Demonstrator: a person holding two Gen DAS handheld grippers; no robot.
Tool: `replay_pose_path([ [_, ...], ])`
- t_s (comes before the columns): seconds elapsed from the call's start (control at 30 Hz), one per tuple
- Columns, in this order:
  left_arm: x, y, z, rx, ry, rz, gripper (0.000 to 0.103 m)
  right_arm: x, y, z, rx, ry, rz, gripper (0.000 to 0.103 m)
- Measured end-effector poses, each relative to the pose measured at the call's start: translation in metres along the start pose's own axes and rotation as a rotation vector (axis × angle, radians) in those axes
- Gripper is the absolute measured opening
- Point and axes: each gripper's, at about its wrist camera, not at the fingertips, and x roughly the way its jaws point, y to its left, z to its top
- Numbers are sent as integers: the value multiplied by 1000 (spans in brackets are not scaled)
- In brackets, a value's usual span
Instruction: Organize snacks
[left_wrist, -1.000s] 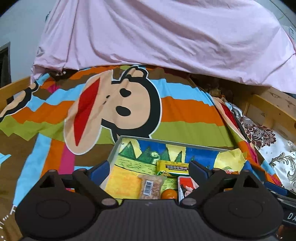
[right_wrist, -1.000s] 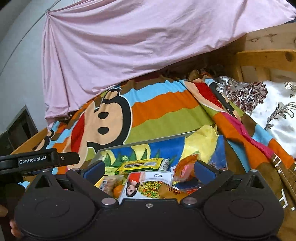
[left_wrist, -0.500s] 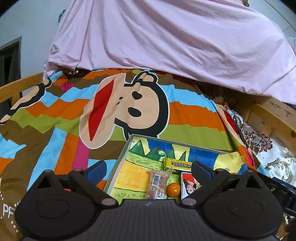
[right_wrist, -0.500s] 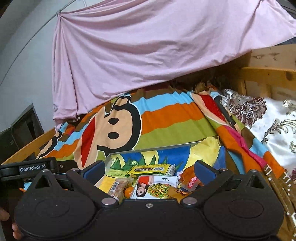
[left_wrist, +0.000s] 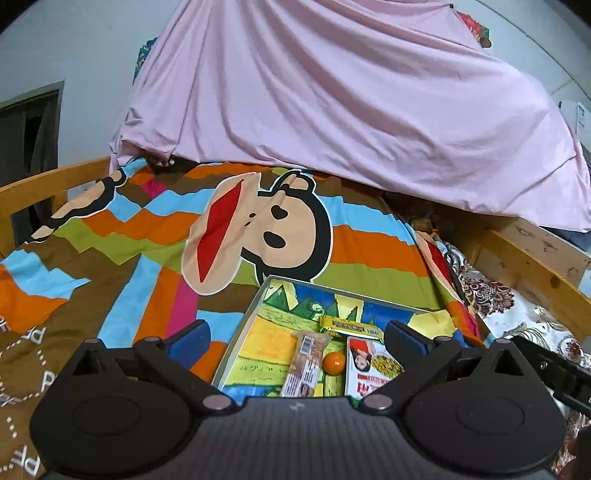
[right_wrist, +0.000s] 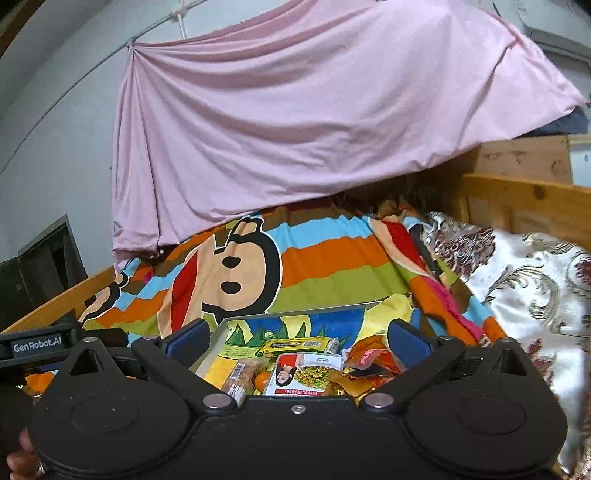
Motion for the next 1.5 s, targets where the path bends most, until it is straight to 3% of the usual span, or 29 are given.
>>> replay_pose_path([
  [0.37,-50,3,-24,21,-31,-5,102,-50,14,-14,-71,-12,-11,102],
  [0.6,-72,8,-39,-38,-41,-9,102,-79,15,-24,-103,-47,-39,102],
  [0.83,-87,7,-58,9,-43,8,102,-98,17,-38,-103,-62,-71,102],
  [1.5,-101,22,-105,86,9,30,102,-128,38,-100,-108,76,-137,102],
])
